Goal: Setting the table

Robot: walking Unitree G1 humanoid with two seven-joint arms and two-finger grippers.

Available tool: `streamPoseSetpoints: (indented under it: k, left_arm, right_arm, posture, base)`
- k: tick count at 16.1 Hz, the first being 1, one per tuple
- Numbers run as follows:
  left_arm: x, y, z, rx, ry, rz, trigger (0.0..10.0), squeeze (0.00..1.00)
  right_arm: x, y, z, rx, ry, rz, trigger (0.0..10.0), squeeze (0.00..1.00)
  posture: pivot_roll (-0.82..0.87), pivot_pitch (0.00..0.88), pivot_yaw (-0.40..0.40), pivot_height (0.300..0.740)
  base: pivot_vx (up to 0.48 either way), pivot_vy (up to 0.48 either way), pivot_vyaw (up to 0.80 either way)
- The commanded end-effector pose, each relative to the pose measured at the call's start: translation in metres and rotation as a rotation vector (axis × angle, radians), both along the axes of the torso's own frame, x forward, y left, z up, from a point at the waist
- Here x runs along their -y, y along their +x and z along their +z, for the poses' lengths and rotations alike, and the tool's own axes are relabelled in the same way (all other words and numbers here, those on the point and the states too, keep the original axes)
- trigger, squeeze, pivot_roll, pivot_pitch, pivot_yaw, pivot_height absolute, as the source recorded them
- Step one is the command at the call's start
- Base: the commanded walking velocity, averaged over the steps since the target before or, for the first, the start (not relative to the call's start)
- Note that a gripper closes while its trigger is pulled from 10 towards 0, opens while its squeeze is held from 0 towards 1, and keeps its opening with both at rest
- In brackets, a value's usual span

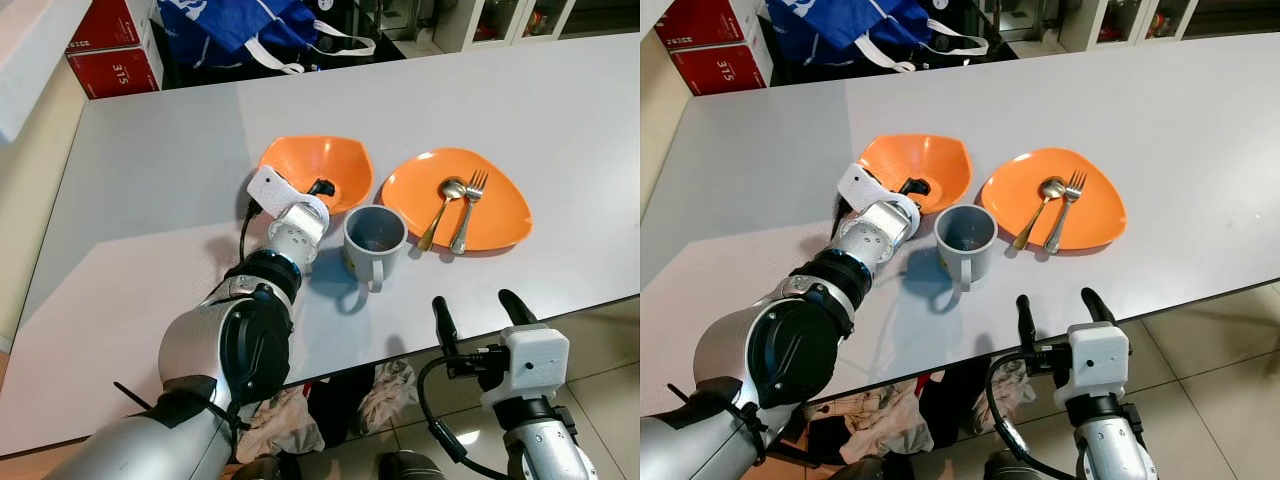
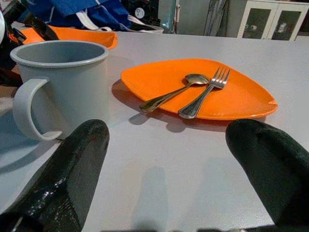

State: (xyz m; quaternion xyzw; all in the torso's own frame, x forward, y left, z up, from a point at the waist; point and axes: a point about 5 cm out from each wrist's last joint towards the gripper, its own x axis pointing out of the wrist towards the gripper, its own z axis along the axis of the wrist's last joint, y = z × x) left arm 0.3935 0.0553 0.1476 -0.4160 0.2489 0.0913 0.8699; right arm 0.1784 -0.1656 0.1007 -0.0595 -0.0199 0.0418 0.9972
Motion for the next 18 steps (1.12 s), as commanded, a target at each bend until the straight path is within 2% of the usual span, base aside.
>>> streamPoseSetpoints:
  k: [1,7,12,15,18]
  left_arm:
    - [-0.004,0.000,-0.001,-0.039,0.053,0.009,10.0,0.00]
    - [-0.011,0.004,0.007,0.008,0.113,0.004,10.0,0.00]
    - [-0.019,0.008,0.019,0.097,0.220,-0.054,10.0,0.00]
    - [-0.036,0.006,0.014,0.109,0.286,-0.055,10.0,0.00]
    - [-0.065,-0.001,0.023,0.196,0.412,-0.026,10.0,0.00]
  right_arm:
    - [-0.002,-0.001,0.002,0.001,-0.002,0.007,10.0,0.00]
    - [-0.003,0.004,0.000,0.000,0.003,0.017,10.0,0.00]
    - [-0.006,0.009,-0.002,0.003,0.008,0.033,10.0,0.00]
    - [-0.007,0.013,-0.001,0.006,0.012,0.037,10.0,0.00]
    - [-0.006,0.017,-0.001,0.009,0.012,0.043,10.0,0.00]
  posture:
    - [-0.29,0.065,0.064,0.736]
    - [-0.27,0.050,0.057,0.736]
    - [-0.23,0.029,0.048,0.736]
    - [-0.21,0.023,0.042,0.736]
    - [-0.19,0.013,0.037,0.736]
  base:
    - [0.000,0.000,0.00]
    - [0.000,0.000,0.00]
    - [0.000,0.000,0.00]
    - [0.000,0.000,0.00]
    - [0.000,0.000,0.00]
